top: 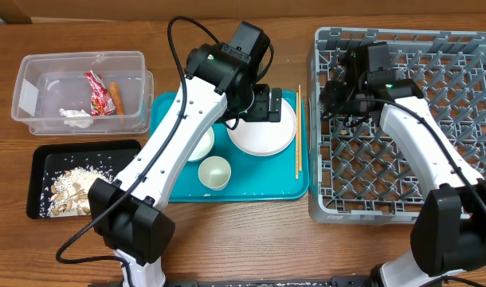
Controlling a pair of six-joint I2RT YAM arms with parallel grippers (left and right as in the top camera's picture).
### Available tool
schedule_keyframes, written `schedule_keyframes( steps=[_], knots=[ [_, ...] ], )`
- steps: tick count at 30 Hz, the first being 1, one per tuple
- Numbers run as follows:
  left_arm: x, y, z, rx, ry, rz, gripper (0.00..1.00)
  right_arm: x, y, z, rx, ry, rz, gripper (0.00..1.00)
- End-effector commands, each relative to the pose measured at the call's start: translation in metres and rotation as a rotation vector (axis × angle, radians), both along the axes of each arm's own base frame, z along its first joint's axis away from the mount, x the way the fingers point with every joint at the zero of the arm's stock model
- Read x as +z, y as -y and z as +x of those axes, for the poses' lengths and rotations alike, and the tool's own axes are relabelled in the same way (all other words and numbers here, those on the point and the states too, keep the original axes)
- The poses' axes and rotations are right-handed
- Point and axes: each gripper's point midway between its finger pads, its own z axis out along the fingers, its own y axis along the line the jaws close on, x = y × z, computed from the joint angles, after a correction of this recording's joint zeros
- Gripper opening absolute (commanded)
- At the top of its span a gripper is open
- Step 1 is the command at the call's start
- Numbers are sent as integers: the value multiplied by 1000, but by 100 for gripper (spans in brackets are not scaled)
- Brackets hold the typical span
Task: Sort waste into correct bins and load items into the dishwasher
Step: 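Grasp the white cup on the teal tray with the left gripper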
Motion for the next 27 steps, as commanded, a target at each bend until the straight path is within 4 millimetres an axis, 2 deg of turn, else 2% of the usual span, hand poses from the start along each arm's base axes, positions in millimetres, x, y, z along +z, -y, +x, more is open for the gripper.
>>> schedule_keyframes(
  steps=[1,4,8,11,13,16,22,27],
  knots=[
    [8,-17,6,31,7,-2,100,-7,-21,-2,40,-14,8,40],
    [7,-52,13,120,-44,-14,100,-18,-25,-1,43,-20,-49,40],
    [3,-100,17,232,-105,6,100,-19,-23,0,31,-4,-110,40],
    [3,-123,22,269,-109,13,100,-20,-22,0,28,-6,-116,39],
    [2,-140,24,312,-116,12,100,-20,-23,-1,20,-11,-111,27],
    [2,-152,27,343,-117,15,100,-22,-24,-5,13,-33,-109,21],
    [1,-167,29,368,-99,74,100,-26,-29,-14,28,-64,-117,18],
    [0,-169,30,371,-95,85,100,-29,-32,-22,43,-92,-125,16]
  ],
)
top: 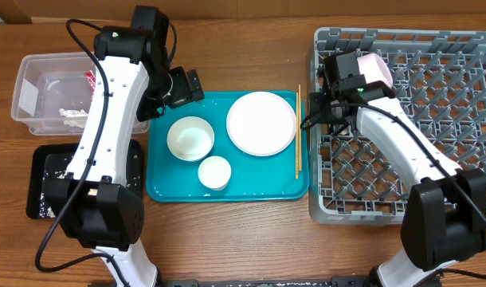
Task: Sort waste into correct bins and load items into the dishwasher
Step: 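Grasp the white cup on the teal tray with the left gripper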
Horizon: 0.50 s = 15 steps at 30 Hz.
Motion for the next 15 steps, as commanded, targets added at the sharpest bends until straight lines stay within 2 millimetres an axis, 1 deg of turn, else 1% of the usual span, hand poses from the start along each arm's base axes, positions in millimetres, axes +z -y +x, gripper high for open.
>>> schedule_keyframes(
  steps=[1,5,7,8,9,10,12,13,14,15],
  knots=[
    [9,-6,2,-10,33,23,100,0,-12,-6,24,-20,22,15],
    [9,-6,2,-9,34,25,100,-2,-11,-10,23,-38,17,14],
    [9,-6,2,-9,34,25,100,-2,-11,-10,23,-36,17,18],
    [9,-6,2,-9,34,25,100,-1,-11,-8,22,-27,16,23],
    [9,-6,2,-9,33,24,100,1,-10,-5,20,-18,14,35],
    [9,-6,2,-10,31,24,100,4,-10,-1,16,-1,7,52],
    [8,-3,-5,-13,2,6,100,16,-10,7,33,34,5,61],
    [8,-1,-9,-16,-13,-7,100,22,-11,10,39,46,7,68],
    [8,4,-17,-23,-44,-31,100,37,-11,15,37,67,11,75],
    [8,4,-17,-23,-44,-30,100,50,-12,17,36,80,16,77]
  ],
)
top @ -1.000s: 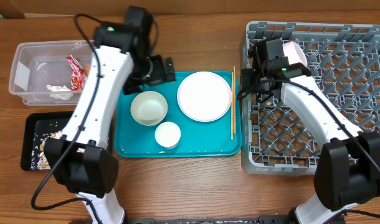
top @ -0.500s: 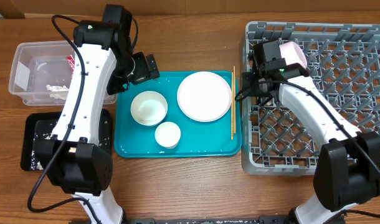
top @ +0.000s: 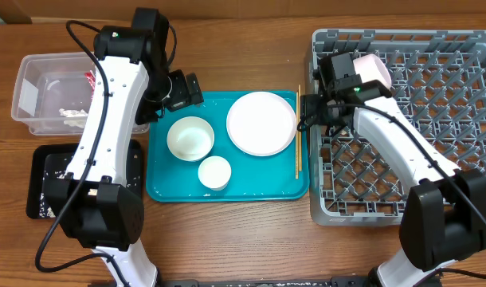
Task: Sort waste into correct bins and load items into the dishwasher
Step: 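Grasp the white cup on the teal tray with the left gripper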
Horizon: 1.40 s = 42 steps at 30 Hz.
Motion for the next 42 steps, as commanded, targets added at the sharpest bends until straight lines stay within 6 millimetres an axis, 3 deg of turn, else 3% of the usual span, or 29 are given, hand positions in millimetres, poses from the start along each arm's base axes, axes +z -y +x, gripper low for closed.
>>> schedule_keyframes(
  steps=[1,6,7,8,9,11,15,17,20,22,25,26,32,34,42],
  knots=[
    [9,6,-5,-23,5,-36,100,59,-5,22,8,107,24,82],
    [8,3,-11,-17,-23,-30,100,132,3,-3,5,105,22,100],
    [8,4,-18,-28,-48,-37,91,146,5,-12,6,104,25,100],
    [8,6,-21,-55,-58,-44,70,152,6,-15,6,105,26,100],
    [8,9,-31,-98,-90,-42,34,164,9,-26,6,106,26,100],
    [8,8,-43,-112,-133,-1,4,171,12,-38,6,97,24,100],
    [2,21,-59,-142,-181,57,4,169,20,-64,0,21,5,100],
    [-7,36,-71,-185,-216,88,4,165,22,-73,-2,-21,-7,100],
    [-24,42,-81,-204,-232,211,8,162,25,-80,-4,-50,-19,100],
    [-38,52,-88,-234,-242,240,13,161,29,-82,-15,-59,-37,100],
    [-55,61,-96,-269,-258,244,42,160,35,-83,-57,-69,-42,100],
    [-64,60,-98,-269,-267,247,43,159,40,-84,-70,-80,-45,100],
    [-84,48,-99,-250,-284,254,43,155,54,-90,-106,-120,-54,100],
    [-98,46,-101,-247,-286,255,42,155,58,-91,-118,-127,-56,100],
    [-113,45,-95,-223,-256,252,28,155,60,-91,-124,-128,-56,100]
  ],
)
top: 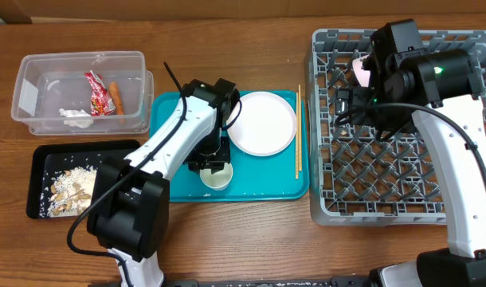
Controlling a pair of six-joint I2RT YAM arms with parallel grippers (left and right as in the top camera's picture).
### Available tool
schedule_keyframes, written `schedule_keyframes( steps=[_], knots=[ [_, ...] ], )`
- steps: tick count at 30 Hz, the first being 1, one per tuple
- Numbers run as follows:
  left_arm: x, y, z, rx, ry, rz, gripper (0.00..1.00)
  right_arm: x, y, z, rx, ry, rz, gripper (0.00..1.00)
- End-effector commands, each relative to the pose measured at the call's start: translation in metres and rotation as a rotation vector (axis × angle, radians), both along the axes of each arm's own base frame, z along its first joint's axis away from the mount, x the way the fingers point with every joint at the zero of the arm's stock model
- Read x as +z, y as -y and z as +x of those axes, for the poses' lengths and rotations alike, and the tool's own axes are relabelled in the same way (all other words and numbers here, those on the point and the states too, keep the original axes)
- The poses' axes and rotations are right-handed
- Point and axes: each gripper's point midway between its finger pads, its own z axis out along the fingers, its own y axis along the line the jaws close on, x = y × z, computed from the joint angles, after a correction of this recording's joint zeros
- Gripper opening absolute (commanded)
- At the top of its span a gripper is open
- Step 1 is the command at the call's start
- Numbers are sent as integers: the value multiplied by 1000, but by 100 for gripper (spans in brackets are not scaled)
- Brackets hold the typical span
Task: Sort waste into correct bins and load items into the dishwasher
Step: 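Grasp the white cup on the teal tray with the left gripper, then lift the white cup and pass it to the right gripper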
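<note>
My left gripper [209,162] points down at the teal tray [267,179], right over the small white bowl [217,180], whose front half shows below the fingers. Its jaws are hidden by the wrist. The left arm covers the spot left of that bowl, so no larger bowl shows. A white plate [264,121] and wooden chopsticks [299,135] lie on the tray. My right gripper [343,102] hangs over the left part of the grey dishwasher rack [386,203], near a pink cup [361,68] standing in the rack. Whether its fingers are open is unclear.
A clear plastic bin [36,80] at the back left holds a red wrapper [97,89], an orange stick and white tissue. A black tray [44,155] with food scraps sits in front of it. Wooden table all around.
My left arm has come from the clear bin's right edge to the tray and now stands over the small bowl. My right gripper has gone from the rack's left edge further in over the rack.
First my left gripper was over the plate and my right arm worked in the rack's back left. Then the left gripper was beside the clear bin and the pink cup stood in the rack. Now the left is over the small bowl, the right above the rack.
</note>
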Motion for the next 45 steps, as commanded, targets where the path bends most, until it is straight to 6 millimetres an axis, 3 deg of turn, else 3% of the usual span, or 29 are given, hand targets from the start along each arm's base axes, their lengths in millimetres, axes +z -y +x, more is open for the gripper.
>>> schedule_keyframes(
  steps=[1,3,7,9,12,14,17,20,23,27,33,37,45],
  knots=[
    [-1,-6,0,22,17,11,25,7,2,0,-12,22,1,100],
    [-5,-8,-4,21,6,22,4,7,2,0,-12,21,1,100],
    [-2,-10,-3,24,5,23,4,7,2,1,-13,25,0,100],
    [11,-12,1,-6,5,12,4,8,7,6,-30,43,2,100],
    [51,-1,16,-41,30,-93,4,24,24,15,-121,84,94,100],
    [79,23,28,-70,63,-263,4,41,22,16,-79,117,238,100],
    [131,78,38,-212,120,-693,4,80,2,8,126,224,567,100],
    [201,123,40,-375,221,-1196,4,106,5,-6,272,333,754,100],
    [244,136,44,-440,303,-1483,4,107,10,-5,274,364,813,100],
    [282,144,46,-536,383,-1706,4,104,-12,-11,413,390,865,100],
    [287,159,39,-597,379,-1737,4,97,-54,-25,595,356,902,100],
    [286,162,37,-605,376,-1732,4,110,-78,-33,685,377,979,100],
    [285,162,38,-605,379,-1724,4,123,-94,-43,751,404,1062,100]
  ],
)
